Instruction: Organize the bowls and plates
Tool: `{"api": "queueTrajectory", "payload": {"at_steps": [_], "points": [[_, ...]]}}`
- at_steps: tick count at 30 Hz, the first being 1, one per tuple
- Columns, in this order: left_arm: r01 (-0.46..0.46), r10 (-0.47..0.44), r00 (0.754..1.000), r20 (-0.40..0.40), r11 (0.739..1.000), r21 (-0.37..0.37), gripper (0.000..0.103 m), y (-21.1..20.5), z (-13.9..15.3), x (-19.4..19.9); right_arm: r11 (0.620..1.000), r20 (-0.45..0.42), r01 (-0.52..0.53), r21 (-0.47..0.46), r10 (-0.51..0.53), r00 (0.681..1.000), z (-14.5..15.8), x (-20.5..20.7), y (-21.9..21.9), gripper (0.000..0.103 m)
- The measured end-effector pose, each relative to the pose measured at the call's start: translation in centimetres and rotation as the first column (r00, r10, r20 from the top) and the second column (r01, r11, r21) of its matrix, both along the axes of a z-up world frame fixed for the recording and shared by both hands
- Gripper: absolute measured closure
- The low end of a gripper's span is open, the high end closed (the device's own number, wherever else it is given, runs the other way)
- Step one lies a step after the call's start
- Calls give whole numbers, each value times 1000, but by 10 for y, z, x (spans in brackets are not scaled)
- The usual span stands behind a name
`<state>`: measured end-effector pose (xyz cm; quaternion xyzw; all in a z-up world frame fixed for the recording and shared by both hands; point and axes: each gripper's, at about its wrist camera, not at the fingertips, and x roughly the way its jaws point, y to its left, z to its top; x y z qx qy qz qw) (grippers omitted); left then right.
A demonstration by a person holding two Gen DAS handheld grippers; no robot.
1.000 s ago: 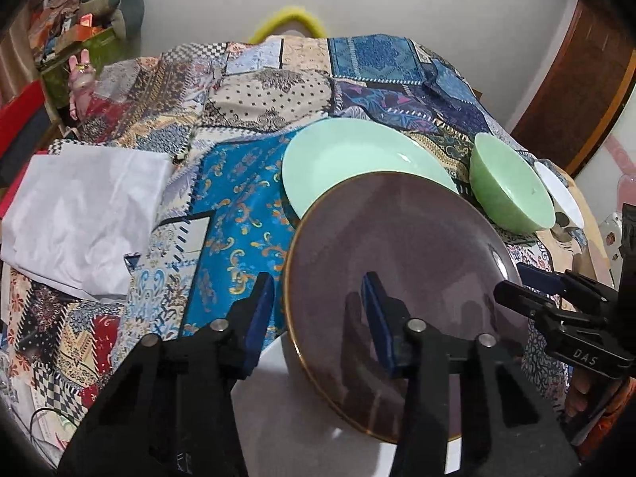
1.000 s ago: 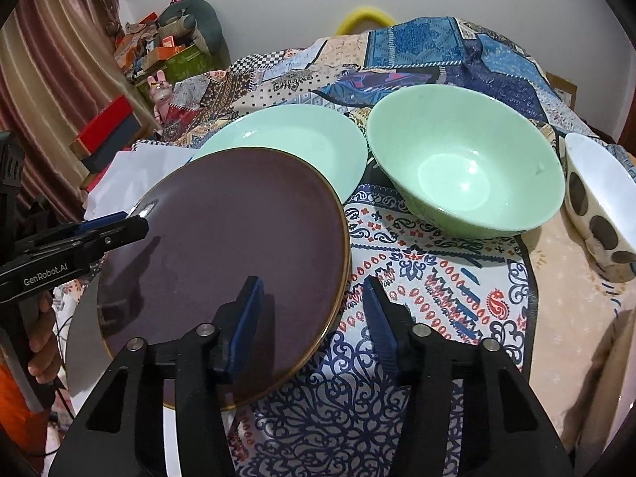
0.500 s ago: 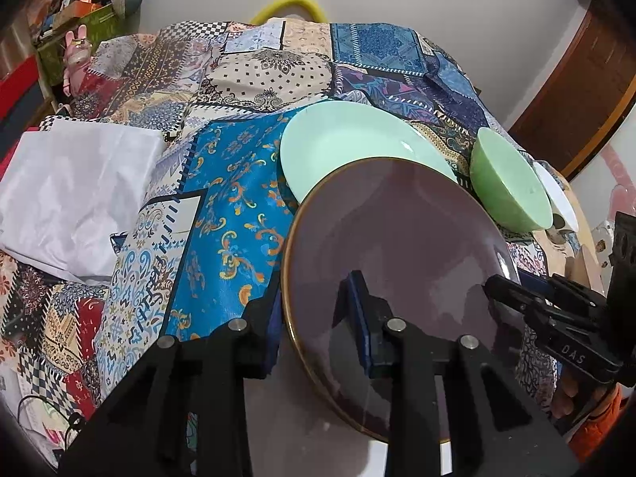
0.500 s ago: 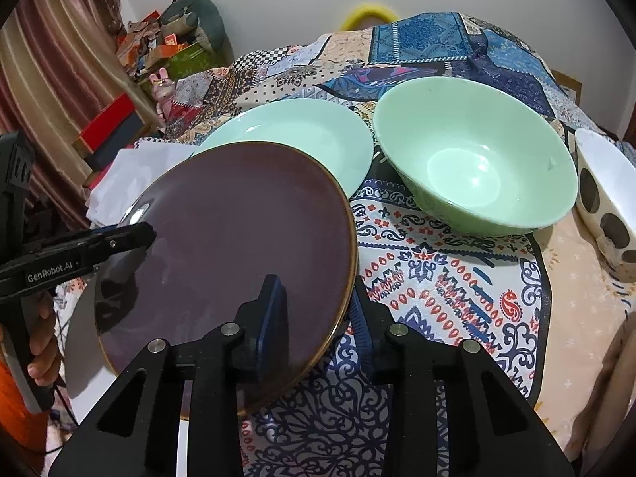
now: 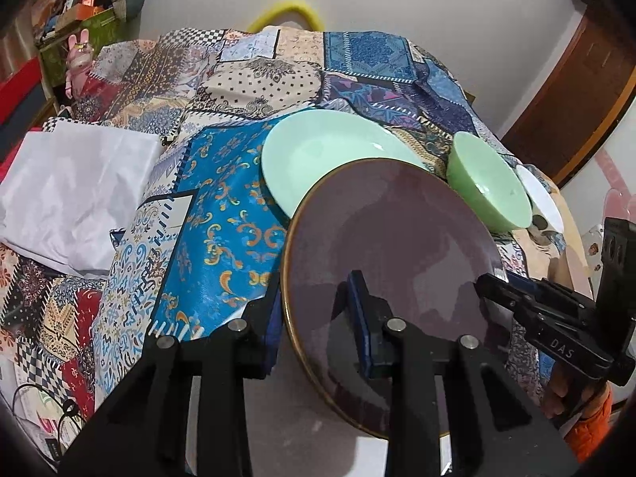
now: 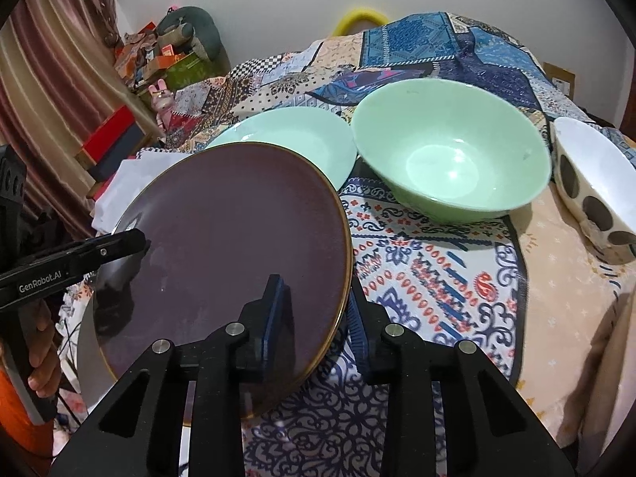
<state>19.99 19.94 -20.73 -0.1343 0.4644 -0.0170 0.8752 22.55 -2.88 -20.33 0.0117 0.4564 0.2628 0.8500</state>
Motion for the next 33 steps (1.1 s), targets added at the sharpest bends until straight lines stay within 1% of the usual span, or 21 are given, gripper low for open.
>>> {"api": "queueTrajectory", "payload": {"at_steps": [9,19,26,33], "points": [[11,-11,1000,5,1000,-14,72,-22,10,-10,1000,29,30,11,-30,999,16,-14,-24,75],[31,-31,999,14,999,-31,72,-55,24,-28,998,52,62,17,-62,997,29,-34,-55,75],[61,-61,998,7,998,-31,72,-83,28,-39,995,51,96,20,-97,994,30,-46,-79,75],[88,-89,996,-21,996,-30,72,-109,21,-47,992,35,122,17,-123,992,23,-56,-98,75]]}}
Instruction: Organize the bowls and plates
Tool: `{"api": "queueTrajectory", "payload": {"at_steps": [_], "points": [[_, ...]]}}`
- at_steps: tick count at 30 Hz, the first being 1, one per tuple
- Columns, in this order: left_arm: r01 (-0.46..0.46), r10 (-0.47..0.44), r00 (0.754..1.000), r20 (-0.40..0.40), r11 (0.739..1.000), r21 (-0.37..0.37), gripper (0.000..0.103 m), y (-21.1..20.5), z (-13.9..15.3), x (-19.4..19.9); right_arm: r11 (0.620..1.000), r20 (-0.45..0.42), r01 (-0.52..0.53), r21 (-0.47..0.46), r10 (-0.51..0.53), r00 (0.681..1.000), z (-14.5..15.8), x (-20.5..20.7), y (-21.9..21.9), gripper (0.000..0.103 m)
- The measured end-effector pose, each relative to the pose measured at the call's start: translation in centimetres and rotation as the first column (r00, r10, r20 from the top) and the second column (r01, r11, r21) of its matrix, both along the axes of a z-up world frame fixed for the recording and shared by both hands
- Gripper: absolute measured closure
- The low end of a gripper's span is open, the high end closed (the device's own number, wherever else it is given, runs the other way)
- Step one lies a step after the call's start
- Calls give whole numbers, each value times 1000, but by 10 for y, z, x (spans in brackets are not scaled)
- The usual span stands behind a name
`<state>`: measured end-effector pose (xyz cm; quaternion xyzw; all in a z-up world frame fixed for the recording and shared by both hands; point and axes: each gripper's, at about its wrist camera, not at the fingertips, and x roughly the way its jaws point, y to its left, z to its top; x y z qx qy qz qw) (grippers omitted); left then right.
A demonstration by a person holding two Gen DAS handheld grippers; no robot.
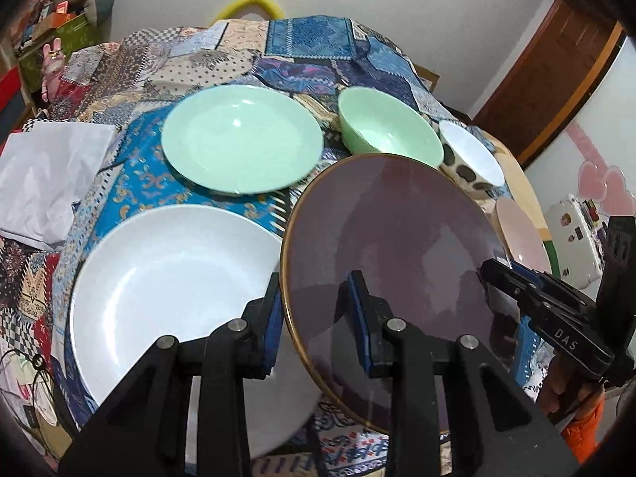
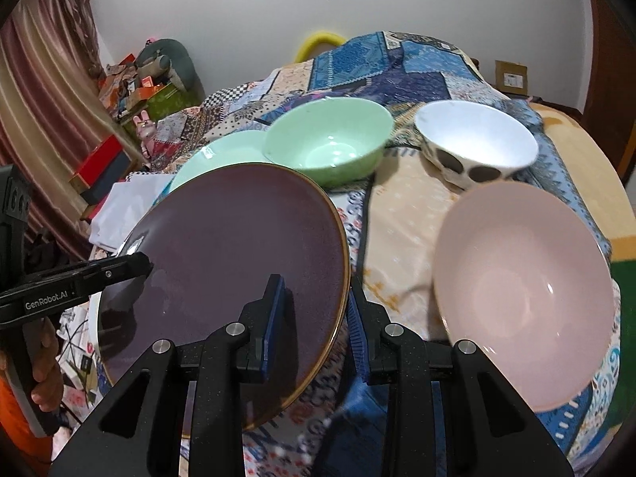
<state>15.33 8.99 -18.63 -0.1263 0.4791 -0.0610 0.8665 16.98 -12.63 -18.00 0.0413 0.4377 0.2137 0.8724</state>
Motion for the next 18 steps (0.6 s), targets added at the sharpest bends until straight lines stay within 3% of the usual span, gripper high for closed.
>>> {"api": "queueTrajectory", "payload": {"at_steps": [18], "points": [[35,-35,996,-85,999,4,72,-26,-36,7,998,-53,39,-47,-41,998,-29,-15,-20,76]]}}
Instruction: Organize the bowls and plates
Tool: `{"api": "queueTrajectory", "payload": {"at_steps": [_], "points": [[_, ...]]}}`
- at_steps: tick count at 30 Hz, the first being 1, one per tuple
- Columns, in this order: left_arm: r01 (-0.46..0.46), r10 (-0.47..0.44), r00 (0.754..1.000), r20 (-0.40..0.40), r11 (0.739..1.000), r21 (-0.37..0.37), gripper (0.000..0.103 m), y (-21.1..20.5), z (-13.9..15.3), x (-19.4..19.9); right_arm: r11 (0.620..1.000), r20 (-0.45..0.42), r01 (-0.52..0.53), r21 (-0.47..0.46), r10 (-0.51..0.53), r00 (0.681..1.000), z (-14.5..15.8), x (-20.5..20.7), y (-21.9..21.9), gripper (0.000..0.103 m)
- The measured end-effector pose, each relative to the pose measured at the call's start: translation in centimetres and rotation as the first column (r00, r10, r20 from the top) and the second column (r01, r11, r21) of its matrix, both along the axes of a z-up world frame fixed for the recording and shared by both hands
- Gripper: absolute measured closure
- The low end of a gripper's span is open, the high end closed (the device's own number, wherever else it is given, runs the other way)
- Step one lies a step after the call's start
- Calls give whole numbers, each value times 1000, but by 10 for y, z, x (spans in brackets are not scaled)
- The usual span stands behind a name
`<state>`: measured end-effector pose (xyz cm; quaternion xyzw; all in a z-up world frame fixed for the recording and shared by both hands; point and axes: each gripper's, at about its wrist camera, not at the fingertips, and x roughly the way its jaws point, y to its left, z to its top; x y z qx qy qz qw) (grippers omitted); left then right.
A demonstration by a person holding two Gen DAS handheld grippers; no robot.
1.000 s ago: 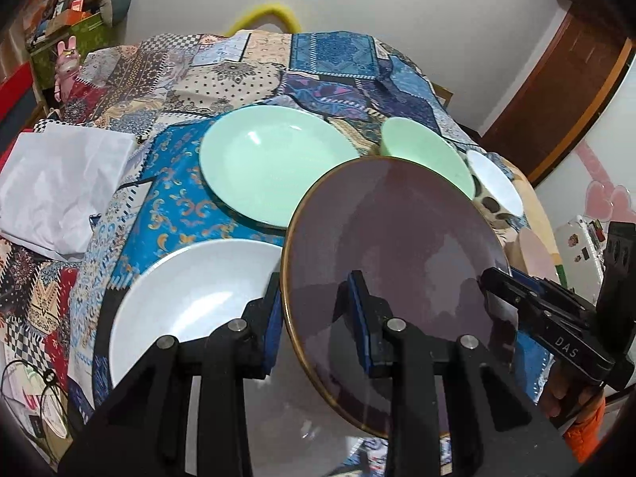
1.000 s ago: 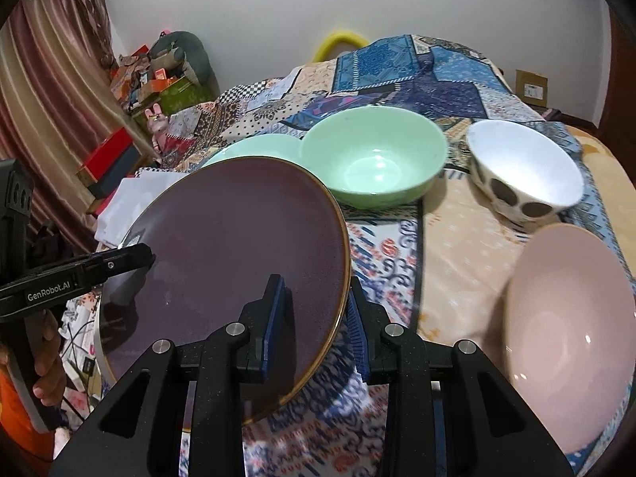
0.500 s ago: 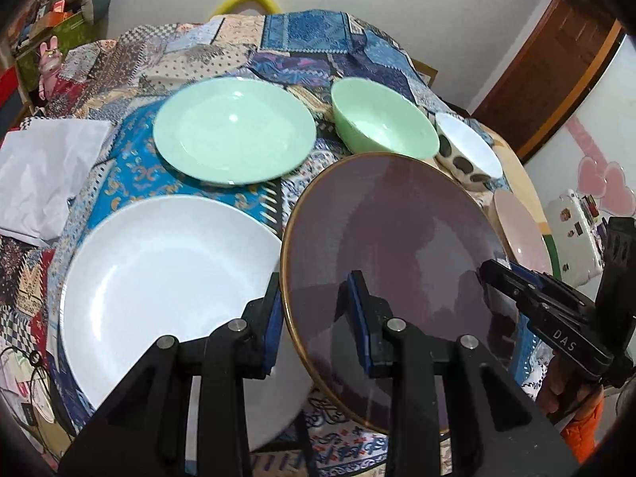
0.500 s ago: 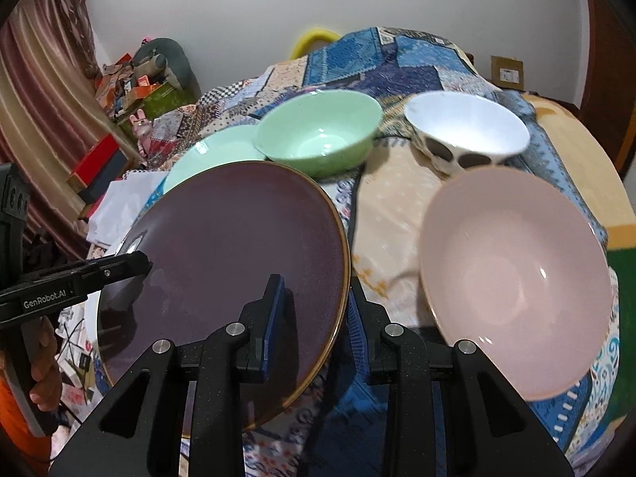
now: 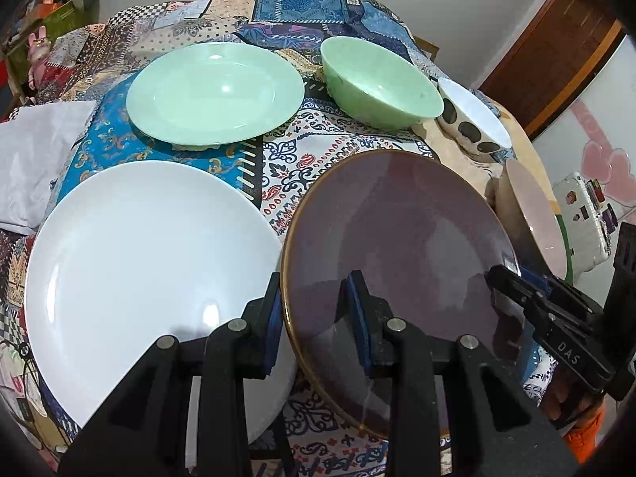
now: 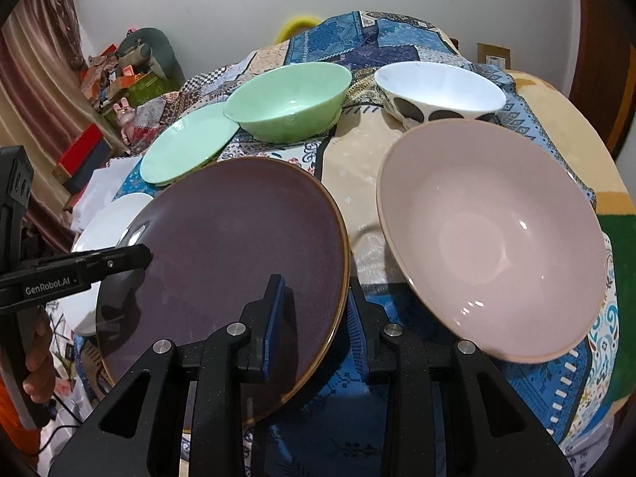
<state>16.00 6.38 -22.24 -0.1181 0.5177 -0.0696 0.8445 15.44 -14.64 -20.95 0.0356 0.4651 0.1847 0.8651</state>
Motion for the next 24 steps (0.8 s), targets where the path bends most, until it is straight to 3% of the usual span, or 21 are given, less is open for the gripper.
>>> {"api": "queueTrajectory", "payload": {"at_steps": [15,24], "points": [[33,-33,999,4,999,41,72,-15,-7,7,999,-46,41,32,-40,998,-9,-1,-11,75],[3,-6,998,64,999,47,72,-4,13,-4,999,7,33,-20,-33,999,8,-11,-8,73]]}}
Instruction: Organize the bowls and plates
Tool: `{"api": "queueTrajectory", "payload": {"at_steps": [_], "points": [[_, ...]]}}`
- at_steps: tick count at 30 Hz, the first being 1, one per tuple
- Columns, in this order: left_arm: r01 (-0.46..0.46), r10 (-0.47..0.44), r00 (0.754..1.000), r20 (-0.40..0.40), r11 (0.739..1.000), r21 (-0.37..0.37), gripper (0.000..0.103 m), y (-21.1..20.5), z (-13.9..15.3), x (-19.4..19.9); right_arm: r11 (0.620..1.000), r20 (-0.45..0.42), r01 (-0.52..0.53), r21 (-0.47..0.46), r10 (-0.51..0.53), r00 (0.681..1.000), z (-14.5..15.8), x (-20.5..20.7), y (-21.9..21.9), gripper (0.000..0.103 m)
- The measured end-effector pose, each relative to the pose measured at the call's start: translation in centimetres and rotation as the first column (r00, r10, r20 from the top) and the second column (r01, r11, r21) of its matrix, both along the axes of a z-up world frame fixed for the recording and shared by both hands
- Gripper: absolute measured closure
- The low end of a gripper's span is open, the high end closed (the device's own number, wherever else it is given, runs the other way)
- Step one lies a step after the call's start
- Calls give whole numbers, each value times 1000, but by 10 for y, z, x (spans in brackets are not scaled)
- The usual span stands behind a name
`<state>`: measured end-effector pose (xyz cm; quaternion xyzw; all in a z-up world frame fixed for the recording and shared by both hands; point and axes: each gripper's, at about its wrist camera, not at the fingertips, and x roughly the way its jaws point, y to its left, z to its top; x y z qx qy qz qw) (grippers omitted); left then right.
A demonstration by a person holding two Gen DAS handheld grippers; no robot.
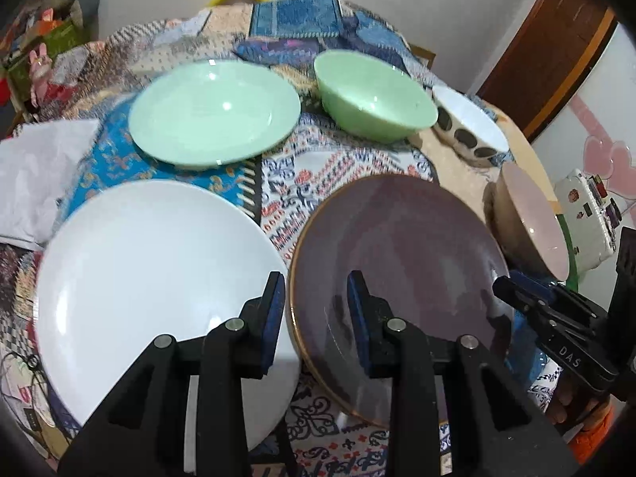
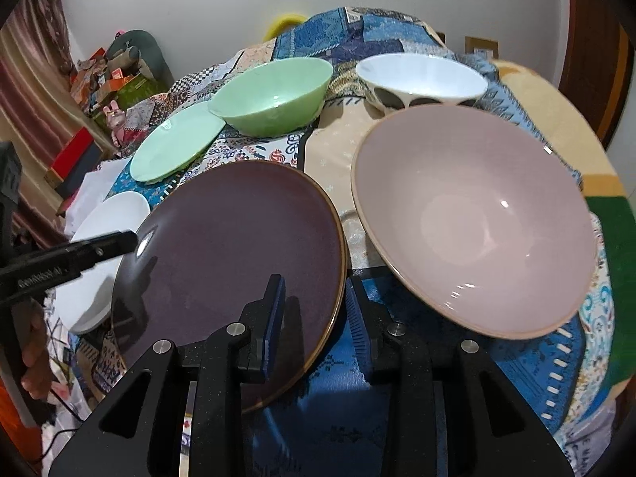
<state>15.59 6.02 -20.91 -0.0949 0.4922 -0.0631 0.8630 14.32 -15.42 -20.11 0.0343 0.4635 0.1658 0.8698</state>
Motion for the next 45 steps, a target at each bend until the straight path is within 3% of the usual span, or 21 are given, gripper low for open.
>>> {"api": "queueTrajectory", "payload": {"at_steps": [5,13,18,21,23,33,41,43,45], "points": [[-10,8,999,53,999,39,70,4,21,-15,1000,36,-18,22,17,999,15,-6,4,73],[-84,72,987,146,994,76,46,33,52,-42,997,103,-74,16,72,992,39,-7,29,71],[-133,113,979,167,985,111,36,58,61,-54,993,139,-120,10,117,983,48,-4,54,57],[-170,150,976,159,978,122,34,78,58,-60,988,145,-153,18,149,978,51,1,69,42],[-197,178,973,145,972,130,34,94,54,-63,984,153,-180,11,176,972,51,5,82,41],[-297,293,955,51,949,111,34,150,16,-71,955,131,-293,-41,296,946,39,25,142,41],[-309,310,951,2,948,71,34,167,-8,-77,923,71,-373,-97,380,922,19,45,175,41],[-305,306,952,-5,950,60,34,167,-13,-78,914,49,-394,-100,400,915,15,49,182,43],[-301,302,953,-12,952,49,35,168,-16,-77,901,13,-421,-108,425,905,7,56,190,53]]}}
